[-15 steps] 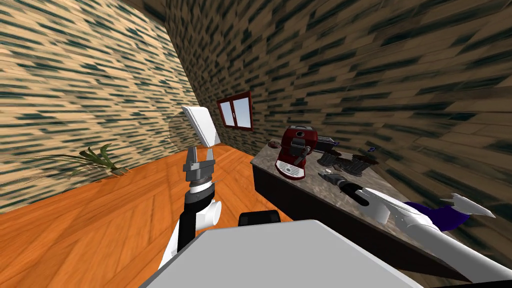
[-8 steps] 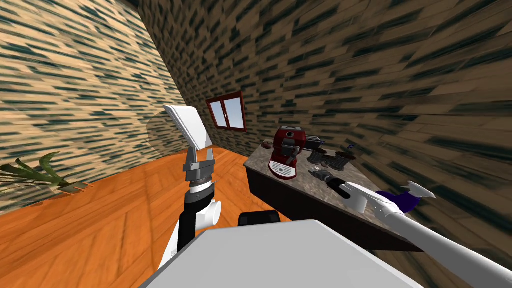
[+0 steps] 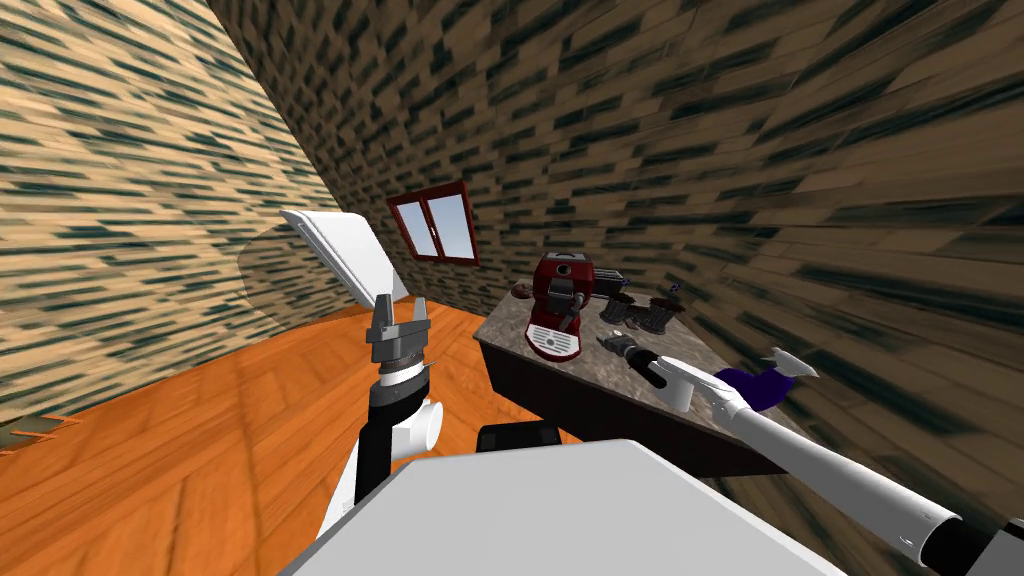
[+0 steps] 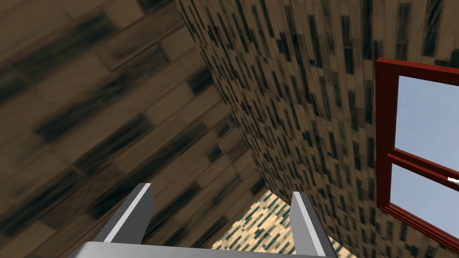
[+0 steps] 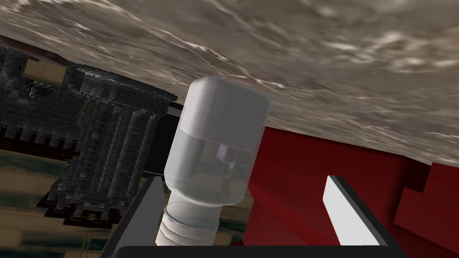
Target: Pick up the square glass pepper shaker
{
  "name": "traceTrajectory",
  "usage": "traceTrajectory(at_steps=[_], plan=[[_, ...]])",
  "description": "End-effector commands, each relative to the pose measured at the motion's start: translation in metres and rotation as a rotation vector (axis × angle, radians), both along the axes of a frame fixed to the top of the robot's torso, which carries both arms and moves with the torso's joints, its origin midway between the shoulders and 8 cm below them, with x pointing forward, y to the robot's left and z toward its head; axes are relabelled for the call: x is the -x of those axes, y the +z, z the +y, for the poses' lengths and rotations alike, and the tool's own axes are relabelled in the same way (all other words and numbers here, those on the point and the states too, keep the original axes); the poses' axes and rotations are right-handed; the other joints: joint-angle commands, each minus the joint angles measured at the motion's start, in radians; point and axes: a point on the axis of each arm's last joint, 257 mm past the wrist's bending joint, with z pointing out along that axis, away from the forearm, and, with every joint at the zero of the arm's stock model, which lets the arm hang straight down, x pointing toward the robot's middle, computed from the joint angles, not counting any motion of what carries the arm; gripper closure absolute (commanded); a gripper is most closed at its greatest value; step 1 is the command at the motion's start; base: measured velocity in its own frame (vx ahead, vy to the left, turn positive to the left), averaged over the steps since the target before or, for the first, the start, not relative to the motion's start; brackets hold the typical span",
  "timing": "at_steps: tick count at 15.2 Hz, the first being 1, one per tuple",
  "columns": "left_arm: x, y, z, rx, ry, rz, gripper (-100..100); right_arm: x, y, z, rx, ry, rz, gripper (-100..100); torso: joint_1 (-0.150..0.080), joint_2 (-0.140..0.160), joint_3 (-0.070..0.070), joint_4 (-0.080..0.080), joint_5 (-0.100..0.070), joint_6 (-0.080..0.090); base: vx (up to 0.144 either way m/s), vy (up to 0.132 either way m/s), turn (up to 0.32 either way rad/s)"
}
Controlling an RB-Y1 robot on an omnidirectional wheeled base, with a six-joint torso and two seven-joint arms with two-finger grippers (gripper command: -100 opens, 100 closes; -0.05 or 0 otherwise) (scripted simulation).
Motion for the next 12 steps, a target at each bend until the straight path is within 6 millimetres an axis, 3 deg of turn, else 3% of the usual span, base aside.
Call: traceTrajectory(at_steps=[1, 3, 4, 8, 9, 10, 12], plan=[[0.000, 0.000, 0.000, 0.000, 0.000, 0.000, 0, -0.009, -0.001, 0.024, 0.001, 0.033, 0.001, -100, 0.000, 0.000, 0.000, 0.000, 0.000, 0.000, 0.035, 0.043, -0.128], [0.000, 0.000, 0.000, 0.000, 0.000, 0.000, 0, -0.008, -0.002, 0.014, 0.004, 0.020, -0.001, -100, 0.003, -0.001, -0.001, -0.002, -0.002, -0.003, 0.024, 0.033, -0.086], [0.000, 0.000, 0.000, 0.000, 0.000, 0.000, 0, -0.009, -0.002, 0.015, 0.004, 0.022, 0.000, 100, 0.002, -0.001, -0.001, -0.002, -0.002, -0.003, 0.004, 0.009, -0.002], [0.000, 0.000, 0.000, 0.000, 0.000, 0.000, 0, -0.011, 0.001, 0.014, 0.003, 0.019, -0.006, 100, 0.001, -0.002, -0.003, -0.004, -0.003, -0.004, 0.001, 0.002, -0.003], [0.000, 0.000, 0.000, 0.000, 0.000, 0.000, 0, -0.009, -0.002, 0.025, 0.001, 0.033, 0.002, 100, 0.001, -0.002, -0.003, -0.004, -0.003, -0.004, 0.002, -0.031, -0.032], [0.000, 0.000, 0.000, 0.000, 0.000, 0.000, 0, 0.003, -0.003, -0.011, 0.001, -0.013, 0.004, 100, 0.000, -0.002, -0.003, -0.004, -0.004, -0.004, -0.043, -0.049, 0.145], [0.000, 0.000, 0.000, 0.000, 0.000, 0.000, 0, 0.003, -0.002, -0.012, 0.001, -0.013, 0.003, 100, -0.005, 0.001, -0.002, -0.003, -0.005, -0.004, -0.048, -0.060, 0.175]])
